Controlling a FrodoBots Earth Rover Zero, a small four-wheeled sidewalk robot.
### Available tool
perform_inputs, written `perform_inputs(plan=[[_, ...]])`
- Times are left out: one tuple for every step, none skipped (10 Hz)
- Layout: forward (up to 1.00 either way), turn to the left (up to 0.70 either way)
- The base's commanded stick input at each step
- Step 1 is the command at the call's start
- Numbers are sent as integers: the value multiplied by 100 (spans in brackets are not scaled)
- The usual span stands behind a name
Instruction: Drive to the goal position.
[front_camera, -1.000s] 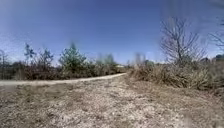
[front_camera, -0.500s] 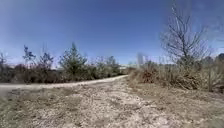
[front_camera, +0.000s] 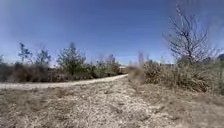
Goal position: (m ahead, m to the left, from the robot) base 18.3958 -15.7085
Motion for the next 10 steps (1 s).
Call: perform_inputs(plan=[[70,0],[70,0],[70,0],[70,0],[70,0],[70,0],[70,0],[70,0],[70,0],[70,0]])
